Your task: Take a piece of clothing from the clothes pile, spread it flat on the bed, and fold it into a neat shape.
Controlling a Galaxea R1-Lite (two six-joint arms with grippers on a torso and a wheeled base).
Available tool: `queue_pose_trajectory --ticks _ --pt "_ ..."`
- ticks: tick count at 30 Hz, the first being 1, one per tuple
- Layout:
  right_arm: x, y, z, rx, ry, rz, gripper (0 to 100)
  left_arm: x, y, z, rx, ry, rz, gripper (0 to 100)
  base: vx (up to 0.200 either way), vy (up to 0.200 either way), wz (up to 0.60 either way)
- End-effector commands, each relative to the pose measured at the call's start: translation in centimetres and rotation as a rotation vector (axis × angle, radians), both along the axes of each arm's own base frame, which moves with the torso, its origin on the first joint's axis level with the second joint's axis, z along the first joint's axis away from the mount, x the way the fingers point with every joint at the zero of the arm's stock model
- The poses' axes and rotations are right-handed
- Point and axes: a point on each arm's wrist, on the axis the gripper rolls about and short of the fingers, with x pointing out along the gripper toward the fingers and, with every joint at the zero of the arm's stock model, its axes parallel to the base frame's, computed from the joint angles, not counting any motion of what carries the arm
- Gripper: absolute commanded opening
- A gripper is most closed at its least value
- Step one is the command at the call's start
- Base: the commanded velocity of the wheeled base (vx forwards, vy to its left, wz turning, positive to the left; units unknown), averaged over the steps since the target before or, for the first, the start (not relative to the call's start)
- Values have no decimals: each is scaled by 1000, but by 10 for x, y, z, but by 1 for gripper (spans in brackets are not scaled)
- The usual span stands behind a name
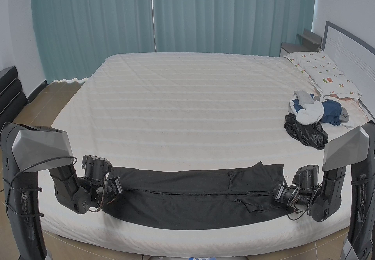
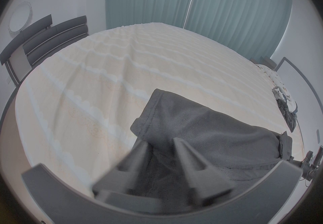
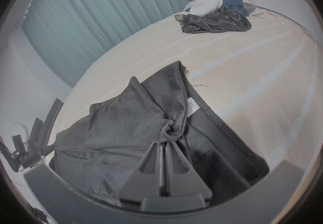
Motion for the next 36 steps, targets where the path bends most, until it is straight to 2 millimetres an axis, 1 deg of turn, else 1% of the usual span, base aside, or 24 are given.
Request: queue_pose_trajectory --ticks 1,2,5,7,10,13,14,16,18,21,23,27,31,34,36 --pt "-1 1 -5 -5 15 3 0 0 0 1 -4 -3 1 100 0 0 0" --pt "-1 1 -5 -6 14 4 100 0 0 2 -6 -7 2 100 0 0 0" --pt "0 1 -1 -6 -2 0 100 1 0 2 -6 -9 4 100 0 0 0" --pt "-2 0 11 -4 -27 -3 100 1 3 9 -10 -33 12 100 0 0 0" --pt "-3 -1 22 -1 -59 -7 100 3 10 17 -12 -59 35 100 0 0 0" --pt "-2 -7 38 6 -109 -28 100 8 22 31 -19 -100 74 100 0 0 0" --pt "-1 -10 41 7 -118 -41 100 9 27 34 -24 -111 88 100 0 0 0" --pt "2 -18 50 11 -147 -66 100 19 36 37 -36 -142 122 100 0 0 0" --pt "5 -25 55 13 -162 -89 100 24 39 39 -54 -160 143 100 0 0 0" --pt "11 -33 57 18 -178 -115 100 34 38 42 -125 -188 172 100 0 0 0" --pt "16 -37 56 30 -183 -131 100 41 35 38 -187 -182 154 100 0 0 0" --pt "23 -38 47 79 -169 -131 100 54 32 28 -296 -151 102 100 0 0 0" --pt "30 -47 48 183 -174 -148 100 66 31 15 -328 -110 70 100 0 0 0" --pt "31 -52 44 222 -155 -127 100 76 30 7 -329 -99 69 100 0 0 0" --pt "31 -54 36 233 -133 -117 100 80 31 3 -325 -97 73 100 0 0 0"
